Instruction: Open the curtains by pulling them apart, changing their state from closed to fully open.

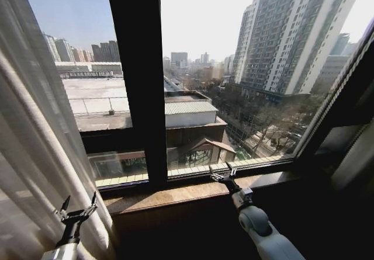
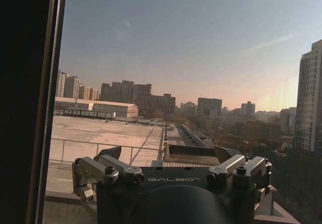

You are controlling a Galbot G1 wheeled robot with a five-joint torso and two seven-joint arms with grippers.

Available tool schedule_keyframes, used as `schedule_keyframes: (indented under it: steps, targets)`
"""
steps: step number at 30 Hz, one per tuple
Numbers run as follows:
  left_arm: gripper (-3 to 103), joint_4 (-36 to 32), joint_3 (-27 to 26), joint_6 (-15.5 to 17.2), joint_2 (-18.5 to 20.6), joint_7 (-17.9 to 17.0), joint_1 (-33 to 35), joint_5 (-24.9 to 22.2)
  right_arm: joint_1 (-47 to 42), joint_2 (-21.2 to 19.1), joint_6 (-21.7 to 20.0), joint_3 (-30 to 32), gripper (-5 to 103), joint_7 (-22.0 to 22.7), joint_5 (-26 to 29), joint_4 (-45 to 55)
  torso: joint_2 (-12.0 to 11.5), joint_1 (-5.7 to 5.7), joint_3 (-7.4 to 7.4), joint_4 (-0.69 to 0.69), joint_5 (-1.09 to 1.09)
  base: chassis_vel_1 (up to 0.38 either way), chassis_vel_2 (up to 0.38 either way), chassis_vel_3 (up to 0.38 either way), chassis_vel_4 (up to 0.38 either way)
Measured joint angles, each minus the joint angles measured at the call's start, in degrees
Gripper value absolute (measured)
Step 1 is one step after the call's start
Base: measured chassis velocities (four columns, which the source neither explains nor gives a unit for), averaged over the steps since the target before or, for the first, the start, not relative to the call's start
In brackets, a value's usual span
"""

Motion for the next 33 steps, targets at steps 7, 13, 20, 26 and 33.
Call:
schedule_keyframes:
  steps: [7, 13, 20, 26, 33]
  targets:
    - [100, 0.00, 0.00, 0.00, 0.00, 0.00, 0.00, 0.00, 0.00, 0.00, 0.00, 0.00, 100, 0.00, 0.00, 0.00, 0.00, 0.00, 0.00, 0.00, 0.00, 0.000, 0.000, 0.000, 0.000]
    - [100, 0.00, 0.00, 0.00, 0.00, 0.00, 0.00, 0.00, 0.00, 0.00, 0.00, 0.00, 100, 0.00, 0.00, 0.00, 0.00, 0.00, 0.00, 0.00, 0.00, 0.000, 0.000, 0.000, 0.000]
    - [100, 0.00, 0.00, 0.00, 0.00, 0.00, 0.00, 0.00, 0.00, 0.00, 0.00, 0.00, 100, 0.00, 0.00, 0.00, 0.00, 0.00, 0.00, 0.00, 0.00, 0.000, 0.000, 0.000, 0.000]
    - [100, -0.02, 0.15, 0.20, -0.01, -0.01, -0.10, 0.00, 0.00, 0.00, 0.00, 0.00, 100, 0.00, 0.00, 0.00, 0.00, 0.00, 0.00, 0.00, 0.00, 0.000, 0.000, 0.000, 0.000]
    - [100, -3.02, 4.94, 9.03, -1.00, -2.47, -3.71, 0.87, 0.00, 0.00, 0.00, 0.00, 100, 0.00, 0.00, 0.00, 0.00, 0.00, 0.00, 0.00, 0.01, 0.000, 0.000, 0.000, 0.000]
